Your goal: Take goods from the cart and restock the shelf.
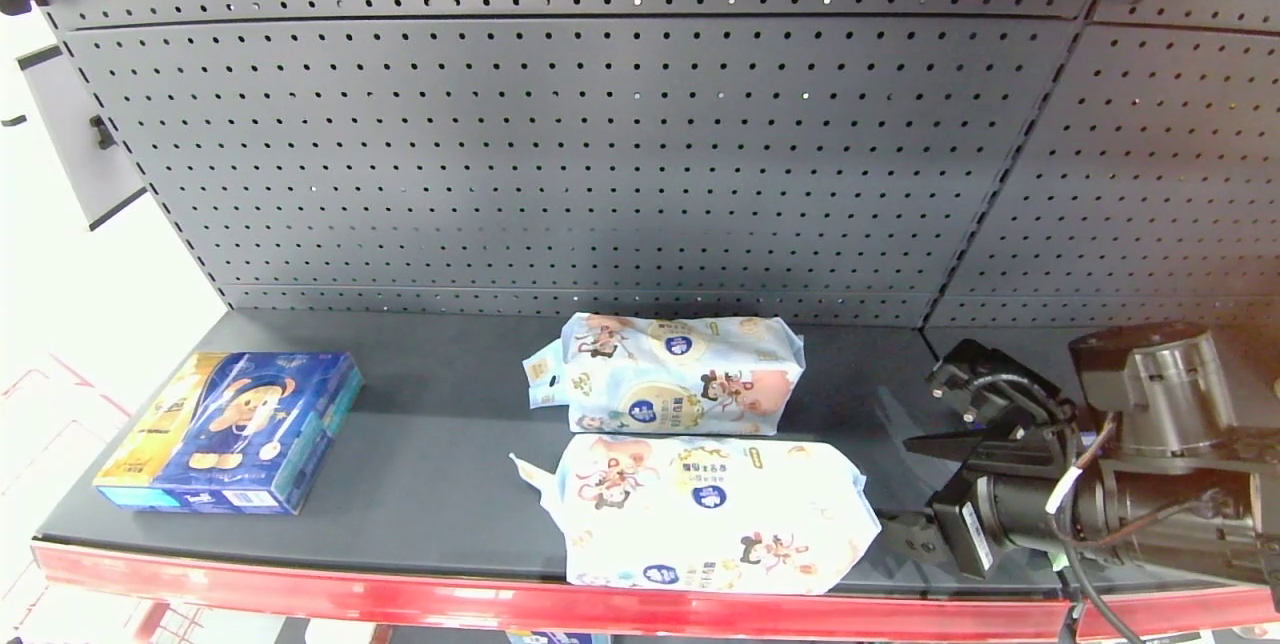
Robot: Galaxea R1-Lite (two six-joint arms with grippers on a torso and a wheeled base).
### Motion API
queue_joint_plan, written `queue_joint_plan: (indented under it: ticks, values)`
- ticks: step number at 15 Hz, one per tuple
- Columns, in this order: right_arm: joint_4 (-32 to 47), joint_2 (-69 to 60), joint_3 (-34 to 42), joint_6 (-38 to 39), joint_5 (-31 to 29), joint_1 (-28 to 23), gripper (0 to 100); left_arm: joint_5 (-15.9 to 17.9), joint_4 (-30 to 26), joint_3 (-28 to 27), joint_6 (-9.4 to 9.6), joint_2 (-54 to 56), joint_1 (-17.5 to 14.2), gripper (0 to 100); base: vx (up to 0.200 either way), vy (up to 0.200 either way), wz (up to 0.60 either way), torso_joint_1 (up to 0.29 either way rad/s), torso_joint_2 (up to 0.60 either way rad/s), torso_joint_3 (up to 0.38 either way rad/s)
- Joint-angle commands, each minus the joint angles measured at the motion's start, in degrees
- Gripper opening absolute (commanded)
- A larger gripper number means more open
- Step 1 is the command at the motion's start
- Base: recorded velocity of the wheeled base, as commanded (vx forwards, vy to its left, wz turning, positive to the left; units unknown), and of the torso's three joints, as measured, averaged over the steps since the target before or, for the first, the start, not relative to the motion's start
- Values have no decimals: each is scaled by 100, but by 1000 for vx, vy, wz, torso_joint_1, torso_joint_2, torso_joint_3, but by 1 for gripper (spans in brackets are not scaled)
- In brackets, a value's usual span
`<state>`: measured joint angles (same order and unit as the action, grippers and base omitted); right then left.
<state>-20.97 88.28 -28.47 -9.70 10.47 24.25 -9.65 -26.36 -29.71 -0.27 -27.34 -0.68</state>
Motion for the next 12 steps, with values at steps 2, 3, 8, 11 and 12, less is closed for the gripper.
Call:
queue_joint_plan:
  ticks: [2, 3, 8, 11, 12]
  values:
    - [-4, 31, -36, 12, -80, 159, 100, -1, -1, 9, -8, 1, -2, 100, 0, 0, 0, 0, 0, 0]
    - [-4, 31, -45, 4, -80, 177, 100, -1, -1, 0, -8, 1, -11, 100, 0, 0, 0, 0, 0, 0]
    - [-4, 40, -54, 4, -80, 238, 100, -1, -1, 0, -8, 27, -11, 100, 0, 0, 0, 0, 0, 0]
    - [-4, 75, -98, 4, -80, 247, 100, -1, -1, 0, -8, 27, -11, 100, 0, 0, 0, 0, 0, 0]
    - [-4, 84, -142, 4, -80, 282, 100, -1, -1, 0, -8, 54, -11, 100, 0, 0, 0, 0, 0, 0]
